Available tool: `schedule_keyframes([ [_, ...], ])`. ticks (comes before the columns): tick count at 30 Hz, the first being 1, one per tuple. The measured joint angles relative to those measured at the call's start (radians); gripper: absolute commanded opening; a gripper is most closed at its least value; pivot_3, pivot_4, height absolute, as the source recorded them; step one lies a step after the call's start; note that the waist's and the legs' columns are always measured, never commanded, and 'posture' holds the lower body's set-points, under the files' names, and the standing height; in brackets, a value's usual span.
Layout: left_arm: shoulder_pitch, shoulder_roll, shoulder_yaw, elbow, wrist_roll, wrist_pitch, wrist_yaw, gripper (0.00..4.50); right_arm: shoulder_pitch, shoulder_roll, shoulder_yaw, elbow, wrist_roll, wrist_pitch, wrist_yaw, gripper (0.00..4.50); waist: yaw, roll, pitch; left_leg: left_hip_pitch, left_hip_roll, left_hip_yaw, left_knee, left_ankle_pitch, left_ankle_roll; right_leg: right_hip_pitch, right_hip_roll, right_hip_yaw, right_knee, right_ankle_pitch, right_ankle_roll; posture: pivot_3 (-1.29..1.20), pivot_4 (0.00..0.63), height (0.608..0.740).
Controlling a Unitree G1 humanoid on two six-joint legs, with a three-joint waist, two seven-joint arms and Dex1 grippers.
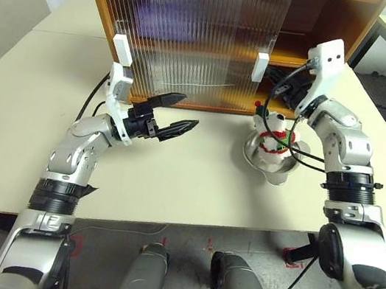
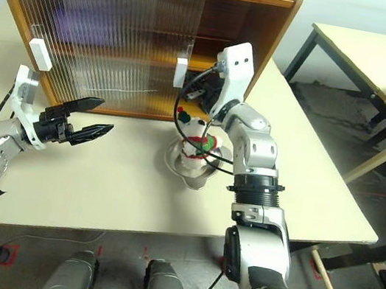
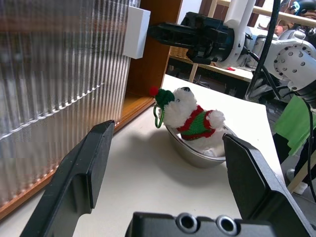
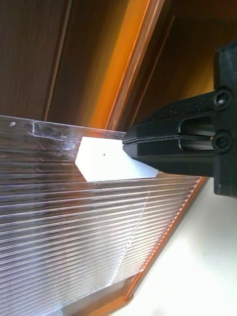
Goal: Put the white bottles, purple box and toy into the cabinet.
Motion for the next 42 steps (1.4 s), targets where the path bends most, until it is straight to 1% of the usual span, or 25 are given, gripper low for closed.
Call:
schedule_keyframes([
  [12,0.0,-0.003,0.0,0.0,0.0,-0.002,0.0,4.5,-0.017,0.053,0.027,-0.005,0.0,0.011,-0.003,0.02,0.001,0.0,0.0,0.0,0.0,-0.001,0.0,0.0,0.0,-0.003,0.0,0.001,0.006,-0.003,-0.004,0.04,0.089,0.74],
  [20,0.0,-0.01,-0.001,0.0,0.001,-0.003,0.0,4.5,-0.04,0.114,0.038,-0.003,-0.001,0.012,-0.012,0.02,0.001,0.0,0.0,0.0,0.001,-0.001,0.0,0.0,0.0,-0.004,0.001,0.0,0.007,-0.003,-0.005,0.05,0.089,0.74],
  [28,0.0,-0.013,-0.001,0.0,0.001,-0.009,0.0,4.5,-0.068,0.134,0.038,0.018,-0.002,0.011,-0.019,0.02,-0.004,0.0,0.0,0.0,0.002,-0.001,-0.001,0.0,-0.001,-0.006,0.004,0.001,0.007,-0.003,-0.006,0.04,0.084,0.74],
  [32,0.0,-0.015,-0.003,0.0,0.002,-0.009,0.0,4.5,-0.069,0.124,0.038,0.019,-0.002,0.01,-0.019,0.02,-0.004,0.0,0.0,0.0,0.003,-0.001,-0.001,0.0,-0.001,-0.006,0.006,0.001,0.007,-0.001,-0.01,0.04,0.082,0.74],
  [36,-0.001,-0.017,-0.007,0.0,0.002,-0.01,0.0,4.5,-0.068,0.096,0.036,0.01,-0.002,0.01,-0.017,0.02,-0.002,0.0,0.0,0.0,0.003,-0.001,0.0,0.0,0.0,-0.006,0.006,0.001,0.007,-0.001,-0.01,0.03,0.081,0.74],
  [42,-0.006,-0.02,-0.01,0.003,0.003,-0.011,-0.007,4.5,0.006,-0.001,0.008,-0.028,-0.001,0.01,-0.02,0.02,0.006,0.0,0.0,0.0,0.002,-0.001,0.002,0.0,0.0,-0.004,0.005,0.001,0.007,-0.001,-0.01,0.0,0.076,0.74],
])
